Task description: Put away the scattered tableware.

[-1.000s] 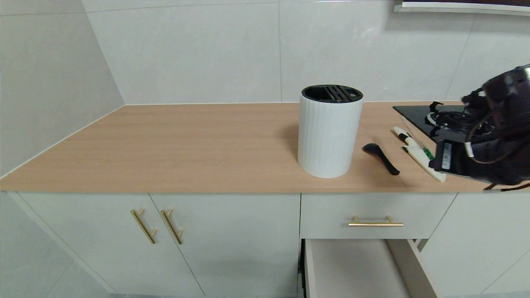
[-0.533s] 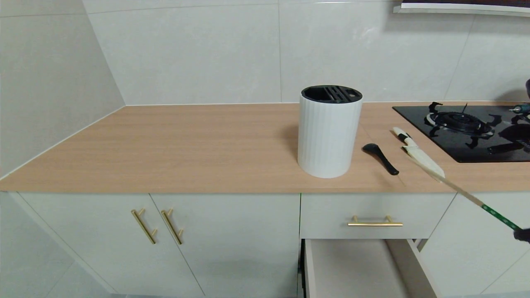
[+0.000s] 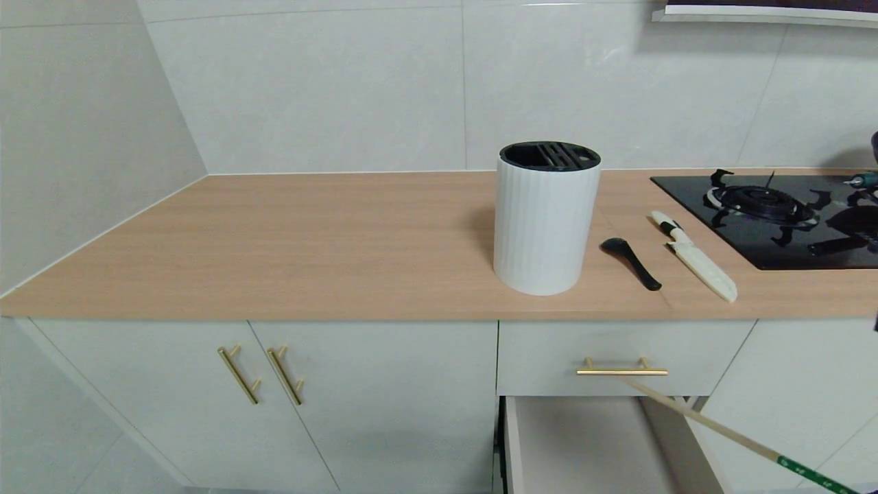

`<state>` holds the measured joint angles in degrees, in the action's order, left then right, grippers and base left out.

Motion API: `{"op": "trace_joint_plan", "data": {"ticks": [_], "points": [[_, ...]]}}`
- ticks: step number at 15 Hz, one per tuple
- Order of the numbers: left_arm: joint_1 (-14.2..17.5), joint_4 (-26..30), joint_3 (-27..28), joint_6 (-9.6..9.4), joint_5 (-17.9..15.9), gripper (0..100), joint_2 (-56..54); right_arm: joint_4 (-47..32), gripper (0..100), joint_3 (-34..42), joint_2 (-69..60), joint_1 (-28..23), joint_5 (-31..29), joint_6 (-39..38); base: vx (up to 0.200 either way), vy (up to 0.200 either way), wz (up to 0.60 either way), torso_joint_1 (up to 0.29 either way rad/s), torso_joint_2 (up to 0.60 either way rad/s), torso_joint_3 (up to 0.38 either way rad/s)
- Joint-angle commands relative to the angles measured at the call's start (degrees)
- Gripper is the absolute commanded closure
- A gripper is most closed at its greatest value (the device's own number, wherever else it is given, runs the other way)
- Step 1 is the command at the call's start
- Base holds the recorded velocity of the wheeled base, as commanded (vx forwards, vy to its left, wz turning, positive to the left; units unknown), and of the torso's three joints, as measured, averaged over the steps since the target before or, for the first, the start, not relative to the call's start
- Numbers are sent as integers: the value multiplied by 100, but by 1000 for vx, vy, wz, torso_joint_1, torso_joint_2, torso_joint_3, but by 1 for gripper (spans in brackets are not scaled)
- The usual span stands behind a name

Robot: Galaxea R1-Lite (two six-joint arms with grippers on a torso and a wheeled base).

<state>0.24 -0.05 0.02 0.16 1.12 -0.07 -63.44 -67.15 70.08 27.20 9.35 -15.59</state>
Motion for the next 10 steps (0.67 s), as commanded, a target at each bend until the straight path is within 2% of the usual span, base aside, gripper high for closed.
{"op": "trace_joint_plan", "data": {"ticks": [1, 3, 6, 10], "points": [[2, -4, -2, 2, 2, 0, 7, -19, 100, 272, 1517, 49, 313, 4, 0, 0, 0, 0, 0, 0], [2, -4, -2, 2, 2, 0, 7, 86, 100, 334, 2176, 49, 304, -14, 0, 0, 0, 0, 0, 0], [2, -4, -2, 2, 2, 0, 7, 1308, 100, 975, 2791, 49, 269, -40, 0, 0, 0, 0, 0, 0], [2, -4, -2, 2, 2, 0, 7, 2530, 100, 1432, 3415, 49, 67, -216, 0, 0, 0, 0, 0, 0]]}}
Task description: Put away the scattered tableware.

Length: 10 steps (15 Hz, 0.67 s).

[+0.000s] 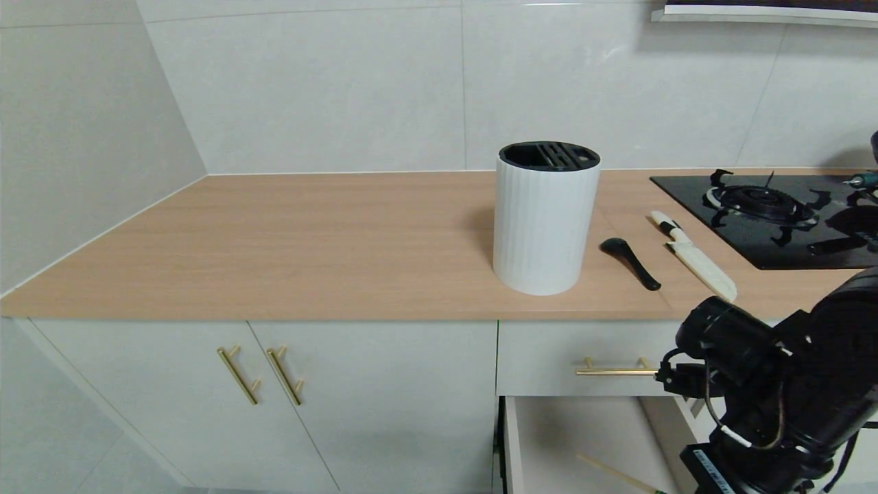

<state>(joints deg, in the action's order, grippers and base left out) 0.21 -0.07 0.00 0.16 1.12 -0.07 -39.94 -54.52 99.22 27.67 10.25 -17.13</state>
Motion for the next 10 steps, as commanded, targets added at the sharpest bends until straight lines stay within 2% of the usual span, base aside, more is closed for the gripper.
{"op": "trace_joint_plan", "data": {"ticks": [1, 5, 10], "points": [[6, -1, 0, 2, 2, 0, 7, 487, 100, 301, 695, 1, -58, -107, 0, 0, 0, 0, 0, 0], [-3, -1, 0, 2, 2, 0, 7, 2016, 100, 846, 950, 10, -287, -335, 0, 0, 0, 0, 0, 0], [-3, -1, 0, 2, 2, 0, 7, 2746, 100, 943, 1012, 107, -472, -704, 0, 0, 0, 0, 0, 0]]}}
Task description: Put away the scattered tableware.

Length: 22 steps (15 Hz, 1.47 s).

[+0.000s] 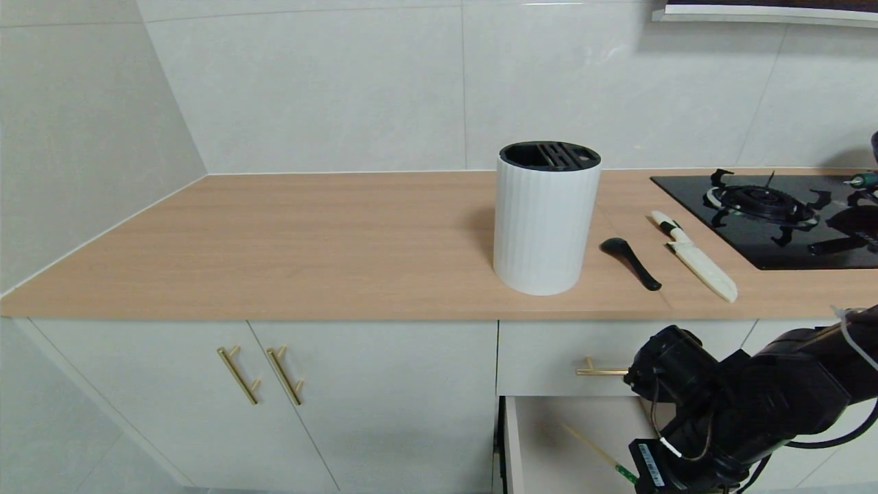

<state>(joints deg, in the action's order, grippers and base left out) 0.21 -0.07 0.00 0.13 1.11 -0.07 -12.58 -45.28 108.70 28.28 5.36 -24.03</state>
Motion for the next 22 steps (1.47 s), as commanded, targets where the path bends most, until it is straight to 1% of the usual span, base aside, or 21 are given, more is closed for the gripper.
{"op": "trace_joint_plan", "data": {"ticks": [1, 3, 7, 17, 22], "points": [[6, -1, 0, 4, 3, 0, 7, 63, 100, 10, 134, 90, -132, -85, 0, 0, 0, 0, 0, 0], [-3, -1, 0, 4, 3, 0, 7, 124, 100, 19, 265, 239, -325, -146, 0, 0, 0, 0, 0, 0], [6, -1, 0, 4, 3, 0, 7, 142, 100, 45, 248, 336, -352, -181, 0, 0, 0, -80, 215, 125], [6, -1, 0, 4, 3, 0, 7, 669, 100, 265, 169, 336, -448, -181, 0, 0, 0, -168, 461, 292], [6, -1, 0, 4, 3, 0, 7, 696, 100, 265, 37, 336, -448, -190, 0, 0, 0, -117, 449, 331]]}}
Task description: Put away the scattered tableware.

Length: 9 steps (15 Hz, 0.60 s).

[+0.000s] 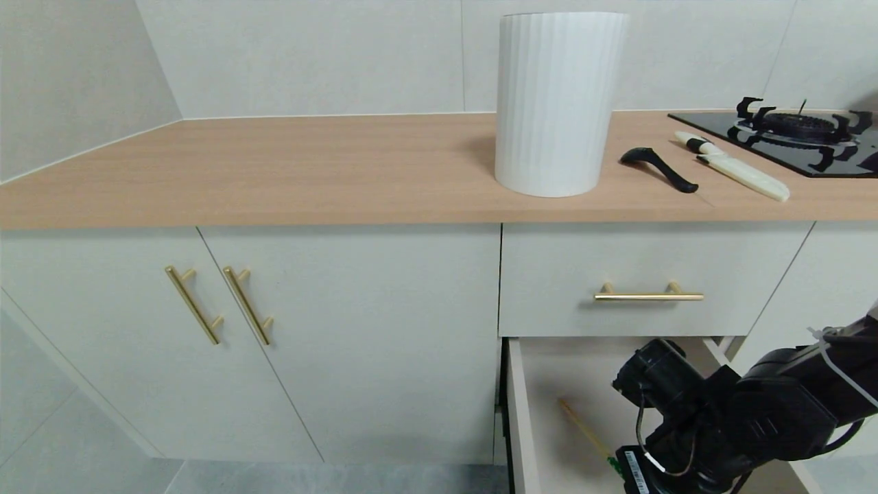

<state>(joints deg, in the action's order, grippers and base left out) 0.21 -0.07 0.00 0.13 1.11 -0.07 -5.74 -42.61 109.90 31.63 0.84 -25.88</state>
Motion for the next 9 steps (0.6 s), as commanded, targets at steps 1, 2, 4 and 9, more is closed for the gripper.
{"op": "trace_joint_plan", "data": {"ticks": [1, 2, 4, 9], "points": [[6, -1, 0, 4, 3, 0, 7, 20, 100, -2, -179, 1, -23, -22, 0, 0, 0, -36, 286, 237], [-3, -1, 0, 4, 3, 0, 7, 29, 100, -2, -364, 1, -84, -66, 0, 0, 0, -32, 168, 115], [6, -1, 0, 4, 3, 0, 7, 56, 100, 15, -628, 1, -119, -93, 0, 0, 0, -24, 71, 44], [6, -1, 0, 4, 3, 0, 7, 1102, 100, 385, -469, 9, -418, -207, 0, 0, 0, 0, 0, 0]]}}
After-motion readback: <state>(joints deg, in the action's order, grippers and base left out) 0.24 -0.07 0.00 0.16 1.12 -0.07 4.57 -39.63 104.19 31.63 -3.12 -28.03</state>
